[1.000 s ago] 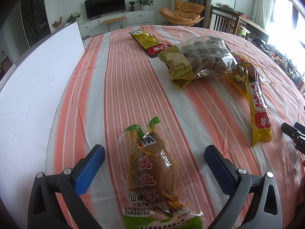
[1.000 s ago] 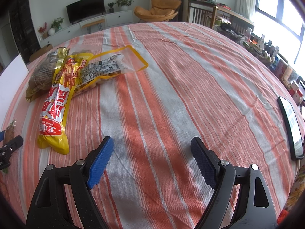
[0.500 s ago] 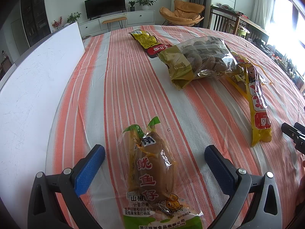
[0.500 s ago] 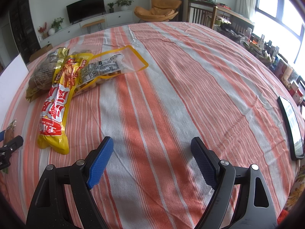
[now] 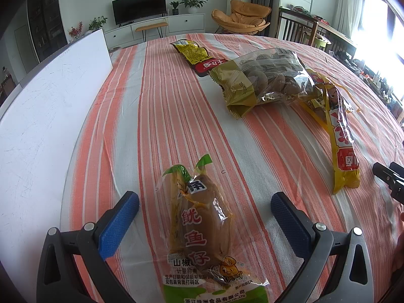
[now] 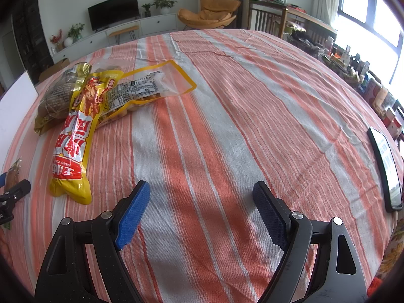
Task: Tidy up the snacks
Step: 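Lift the fish snack packet with the left tool and hold it, then grasp the yellow sausage packet with the right tool while the left tool grips the fish packet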
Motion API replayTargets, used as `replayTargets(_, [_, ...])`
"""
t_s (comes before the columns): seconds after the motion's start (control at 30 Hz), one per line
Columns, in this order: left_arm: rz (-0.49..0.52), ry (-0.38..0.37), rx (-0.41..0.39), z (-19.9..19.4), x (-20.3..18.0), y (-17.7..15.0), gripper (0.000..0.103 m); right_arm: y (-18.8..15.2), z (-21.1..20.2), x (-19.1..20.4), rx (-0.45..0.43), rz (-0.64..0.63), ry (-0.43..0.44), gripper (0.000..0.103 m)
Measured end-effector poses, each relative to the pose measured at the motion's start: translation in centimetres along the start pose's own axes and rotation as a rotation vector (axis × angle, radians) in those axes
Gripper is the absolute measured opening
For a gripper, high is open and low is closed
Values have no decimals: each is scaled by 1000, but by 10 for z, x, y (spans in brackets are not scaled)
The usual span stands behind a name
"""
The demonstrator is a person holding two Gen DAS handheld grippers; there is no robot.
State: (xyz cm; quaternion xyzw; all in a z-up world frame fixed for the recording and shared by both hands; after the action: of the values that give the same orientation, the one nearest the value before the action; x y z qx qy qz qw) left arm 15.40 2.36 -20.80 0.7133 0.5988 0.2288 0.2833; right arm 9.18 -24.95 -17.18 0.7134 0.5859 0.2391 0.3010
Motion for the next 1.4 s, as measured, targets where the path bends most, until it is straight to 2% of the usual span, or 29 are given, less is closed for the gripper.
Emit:
replayTargets(0.3, [-1,0,0,0,0,0,103,-1,-2,-2,-7,19,28,86])
replayTargets(0.37, [-1,0,0,0,0,0,103,0,-4,-7,-12,80,83,86])
replayTargets(0.47, [-1,0,0,0,0,0,103,5,-10,-9,20,232,248,86])
replayTargets(0.5, [-1,1,0,0,0,0,103,10,-13,0,26,241,310,86])
replayTargets(0.63, [-1,1,0,0,0,0,103,37,-12,53,56,140,416,86])
replayTargets(0.7, [-1,1,0,0,0,0,103,50,9,86,137,83,415,85])
replayTargets(0.8, [1,6,2,-1,0,0,103,55,43,117,256,36,331,84])
replayTargets(0.83, [4,7,8,-2,0,-1,101,56,46,121,248,32,323,68])
replayTargets(0.87, [3,0,-2,-8,1,-1,83,58,45,124,232,14,300,49])
replayTargets(0.9, [12,8,-21,-15,2,-2,54,57,45,123,248,15,285,48])
replayTargets(0.97, [19,-6,-3,-22,3,-6,50,50,36,107,275,122,384,46])
replayTargets(1.07, [4,-38,-31,-40,4,-10,38,37,7,73,243,233,505,44])
replayTargets(1.13, [-65,-99,-39,-53,8,-12,35,27,-11,51,221,308,590,44])
replayTargets(1.17, [-114,-133,-38,-59,12,-13,34,20,-18,40,212,327,610,44])
replayTargets(1.23, [-180,-186,-27,-65,16,-15,32,8,-24,26,212,333,597,44])
replayTargets(1.33, [-203,-204,-21,-69,17,-17,31,-6,-27,17,238,332,583,44])
replayTargets(1.4, [-207,-201,-21,-72,18,-17,30,-6,-33,21,231,342,607,45])
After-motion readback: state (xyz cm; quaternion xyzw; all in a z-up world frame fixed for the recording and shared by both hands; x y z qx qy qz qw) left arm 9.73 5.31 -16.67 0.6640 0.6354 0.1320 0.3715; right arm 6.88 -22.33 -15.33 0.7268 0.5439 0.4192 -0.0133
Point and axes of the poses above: each gripper's, at about its wrist camera, not at the fingertips, and z roughly the way its jaws point, x to its left, y to its top, the point moved 2 cm from there along z, roughly the way its jaws point, and after that the axes turned 7 degrees about -x, right-handed, at the moved point
